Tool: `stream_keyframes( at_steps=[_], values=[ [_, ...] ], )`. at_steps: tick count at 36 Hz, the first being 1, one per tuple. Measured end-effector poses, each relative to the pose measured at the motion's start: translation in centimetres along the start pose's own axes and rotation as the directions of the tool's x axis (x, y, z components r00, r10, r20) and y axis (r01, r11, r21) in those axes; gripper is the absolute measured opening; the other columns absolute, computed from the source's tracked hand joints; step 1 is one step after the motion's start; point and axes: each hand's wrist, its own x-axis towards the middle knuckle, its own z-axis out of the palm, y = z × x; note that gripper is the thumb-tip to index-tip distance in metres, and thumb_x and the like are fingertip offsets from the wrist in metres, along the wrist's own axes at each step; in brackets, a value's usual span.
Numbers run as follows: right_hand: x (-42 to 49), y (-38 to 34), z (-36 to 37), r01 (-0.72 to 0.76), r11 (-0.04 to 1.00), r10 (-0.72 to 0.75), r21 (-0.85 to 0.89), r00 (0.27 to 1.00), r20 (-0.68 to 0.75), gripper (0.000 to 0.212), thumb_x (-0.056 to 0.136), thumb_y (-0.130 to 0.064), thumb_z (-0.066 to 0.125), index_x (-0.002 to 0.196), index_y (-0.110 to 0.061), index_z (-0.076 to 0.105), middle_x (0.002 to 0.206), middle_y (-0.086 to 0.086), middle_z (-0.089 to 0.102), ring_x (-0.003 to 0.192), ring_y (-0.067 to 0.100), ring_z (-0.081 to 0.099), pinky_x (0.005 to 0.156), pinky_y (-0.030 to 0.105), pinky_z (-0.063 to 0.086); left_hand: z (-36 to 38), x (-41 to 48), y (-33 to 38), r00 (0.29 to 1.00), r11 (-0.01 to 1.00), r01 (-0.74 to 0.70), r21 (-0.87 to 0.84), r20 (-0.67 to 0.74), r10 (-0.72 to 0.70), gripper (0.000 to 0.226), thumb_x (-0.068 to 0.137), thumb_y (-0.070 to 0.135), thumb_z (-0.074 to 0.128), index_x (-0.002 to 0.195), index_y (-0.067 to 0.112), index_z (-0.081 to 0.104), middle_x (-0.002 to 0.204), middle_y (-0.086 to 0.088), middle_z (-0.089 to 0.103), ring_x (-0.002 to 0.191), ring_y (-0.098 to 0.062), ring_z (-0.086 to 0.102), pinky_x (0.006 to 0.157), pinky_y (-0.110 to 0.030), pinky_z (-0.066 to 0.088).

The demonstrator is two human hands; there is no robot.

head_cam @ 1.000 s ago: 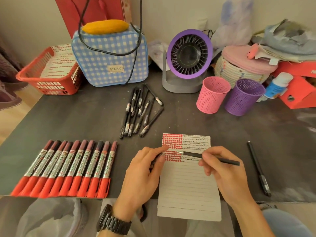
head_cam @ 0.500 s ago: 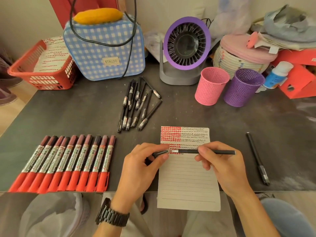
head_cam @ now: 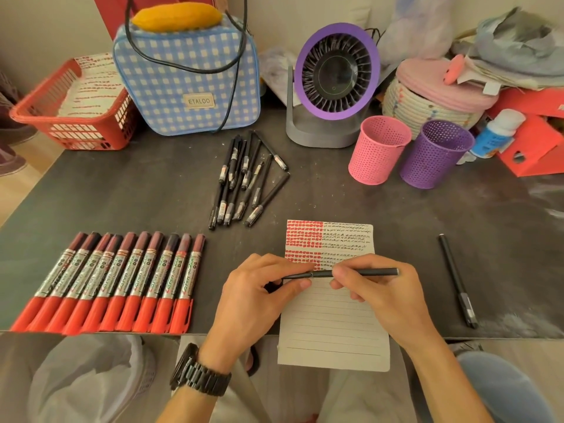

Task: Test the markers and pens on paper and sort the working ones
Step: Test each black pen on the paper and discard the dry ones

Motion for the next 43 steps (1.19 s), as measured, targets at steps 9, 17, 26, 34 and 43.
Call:
stream_keyframes(
  at_steps=[9,17,26,34,43],
  values=[
    [0.3,-0.2,0.2,0.029,0.999,-0.027,-0.034,0.997,0.072,0.013,0.08,-0.039,0.081,0.084,-0.027,0.082,0.078,0.003,0.077,0.069,0.007,0.068,0.057,0.016,0.05,0.0,0.1,-0.1,0.999,0.999,0.008,-0.032,0.044,-0.006,0.028,0.083,0.05,0.069,0.111,0.047,0.074,0.105,0.028,0.069,0.091,-0.016,0.059,0.076,-0.039,0.053],
    [0.3,-0.1,0.2,0.012,0.998,-0.007,-0.059,0.997,0.082,0.022,0.078,-0.047,0.081,0.086,-0.027,0.081,0.082,0.003,0.078,0.077,0.019,0.07,0.061,0.02,0.053,0.0,0.3,-0.1,0.998,1.0,0.001,-0.03,0.06,0.001,0.029,0.083,0.051,0.068,0.111,0.045,0.075,0.104,0.029,0.069,0.092,-0.013,0.06,0.076,-0.037,0.053],
    [0.2,0.1,1.0,0.032,0.997,-0.027,-0.075,0.998,0.064,0.016,0.078,-0.033,0.087,0.092,-0.027,0.081,0.096,-0.001,0.078,0.091,0.016,0.073,0.072,0.018,0.054,-0.1,0.2,0.2,0.996,0.998,-0.058,-0.011,0.062,0.059,0.031,0.087,0.057,0.068,0.117,0.058,0.066,0.111,0.036,0.066,0.1,-0.013,0.06,0.081,-0.036,0.053],
    [-0.2,-0.5,-0.3,-0.026,0.998,0.029,0.048,0.998,-0.053,0.017,0.084,-0.032,0.075,0.099,-0.023,0.079,0.094,0.01,0.077,0.062,0.017,0.061,0.05,0.028,0.049,0.1,0.1,-0.2,0.999,0.969,-0.044,0.243,0.031,0.038,0.061,0.086,0.058,0.057,0.145,0.046,0.046,0.141,0.034,0.046,0.134,0.003,0.036,0.106,-0.03,0.039],
    [-1.8,-1.7,-6.3,-0.08,0.972,0.132,0.22,0.964,-0.232,0.019,0.082,-0.038,0.069,0.092,-0.024,0.073,0.105,0.014,0.076,0.093,0.033,0.075,0.066,0.032,0.061,1.0,0.2,-0.4,0.994,0.877,-0.002,0.48,0.101,-0.053,0.064,0.09,0.07,0.033,0.148,0.045,0.042,0.162,0.017,0.025,0.152,-0.008,0.013,0.119,-0.029,0.012]
  ],
)
